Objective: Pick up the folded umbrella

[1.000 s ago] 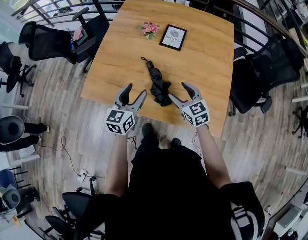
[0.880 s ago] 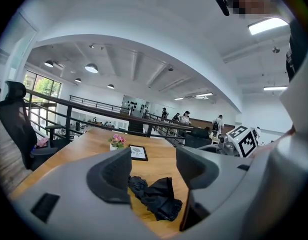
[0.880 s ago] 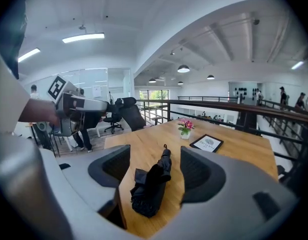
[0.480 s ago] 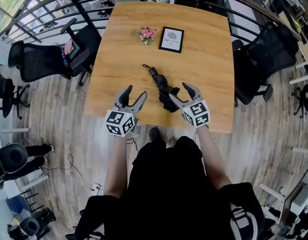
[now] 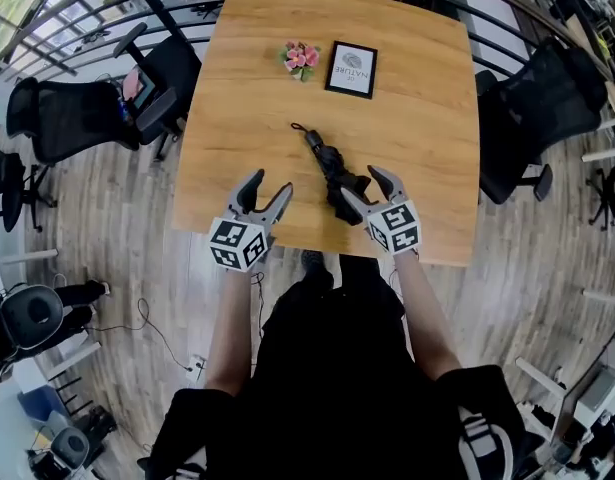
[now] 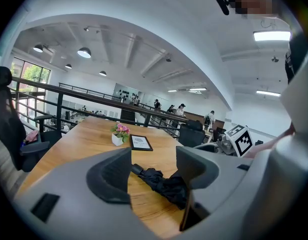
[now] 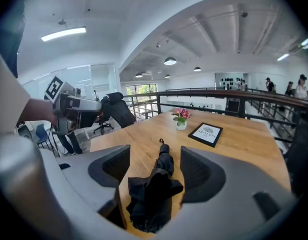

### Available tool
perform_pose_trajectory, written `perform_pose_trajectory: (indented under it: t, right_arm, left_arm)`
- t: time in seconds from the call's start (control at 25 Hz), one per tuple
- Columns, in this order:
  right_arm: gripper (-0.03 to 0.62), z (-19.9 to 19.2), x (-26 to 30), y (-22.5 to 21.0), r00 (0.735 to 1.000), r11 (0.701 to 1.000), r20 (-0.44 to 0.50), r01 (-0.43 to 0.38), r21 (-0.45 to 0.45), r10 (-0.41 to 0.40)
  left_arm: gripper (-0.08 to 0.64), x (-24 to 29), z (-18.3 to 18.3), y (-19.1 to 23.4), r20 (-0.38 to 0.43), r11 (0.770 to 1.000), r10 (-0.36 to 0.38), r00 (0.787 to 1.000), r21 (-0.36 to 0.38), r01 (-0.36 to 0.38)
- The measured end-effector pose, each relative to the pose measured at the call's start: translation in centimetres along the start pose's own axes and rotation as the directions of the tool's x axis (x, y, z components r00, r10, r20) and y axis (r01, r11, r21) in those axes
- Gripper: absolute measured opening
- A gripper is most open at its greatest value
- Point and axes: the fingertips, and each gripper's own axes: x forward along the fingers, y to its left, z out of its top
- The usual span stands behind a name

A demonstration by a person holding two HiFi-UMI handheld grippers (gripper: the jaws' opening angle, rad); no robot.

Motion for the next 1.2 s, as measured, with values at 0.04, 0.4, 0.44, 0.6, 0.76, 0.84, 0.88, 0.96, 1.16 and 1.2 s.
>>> perform_pose_trajectory:
  t: [0.04, 0.4, 0.44, 0.6, 0.76, 0.84, 0.88, 0.96, 1.16, 1.2]
  right_arm:
    - [0.327, -0.3, 0.5, -0.2, 1.0, 1.0, -0.007, -0.008, 0.003, 0.008]
    - [0.345, -3.0, 5.2, -0.4, 0.992, 0.995, -0.091, -0.082, 0.05, 0.086]
    - [0.347, -3.5, 5.7, -0.3, 0.991, 0.995, -0.103, -0.086, 0.051, 0.091]
    - [0.356, -5.5, 7.5, -0.4, 0.982, 0.993, -0.158, -0.092, 0.073, 0.103]
    - [0.364, -8.1, 9.1, 0.0, 0.966, 0.991, -0.231, -0.1, 0.093, 0.119]
    - [0.367, -9.4, 9.9, -0.1, 0.957, 0.99, -0.262, -0.098, 0.101, 0.122]
    - [0.37, -10.0, 10.3, -0.1, 0.953, 0.989, -0.275, -0.098, 0.111, 0.126]
    - [0.37, -11.1, 10.8, 0.0, 0.946, 0.986, -0.295, -0.099, 0.136, 0.136]
    - [0.37, -12.2, 11.3, 0.1, 0.934, 0.982, -0.329, -0.087, 0.169, 0.139]
    - [0.37, -12.5, 11.5, 0.1, 0.929, 0.98, -0.342, -0.084, 0.178, 0.142]
  left_arm:
    - [0.281, 0.2, -0.2, 0.3, -0.005, 1.0, 0.007, 1.0, -0.005, -0.007]
    - [0.281, 2.4, -1.7, 1.3, -0.065, 0.999, 0.028, 0.998, -0.028, -0.03]
    - [0.281, 2.6, -1.8, 1.4, -0.07, 0.999, 0.031, 0.997, -0.028, -0.033]
    - [0.281, 3.0, -2.6, 2.4, -0.092, 0.998, 0.049, 0.995, -0.045, -0.053]
    - [0.281, 2.9, -3.8, 3.3, -0.118, 0.994, 0.069, 0.991, -0.075, -0.078]
    - [0.281, 3.1, -4.2, 3.9, -0.128, 0.993, 0.076, 0.989, -0.084, -0.087]
    - [0.281, 3.1, -4.3, 4.2, -0.13, 0.992, 0.078, 0.988, -0.088, -0.09]
    - [0.281, 3.1, -4.5, 4.6, -0.132, 0.991, 0.083, 0.988, -0.092, -0.096]
    - [0.281, 3.1, -5.4, 4.9, -0.15, 0.99, 0.086, 0.985, -0.1, -0.102]
    - [0.281, 3.2, -5.8, 4.9, -0.159, 0.99, 0.084, 0.984, -0.099, -0.101]
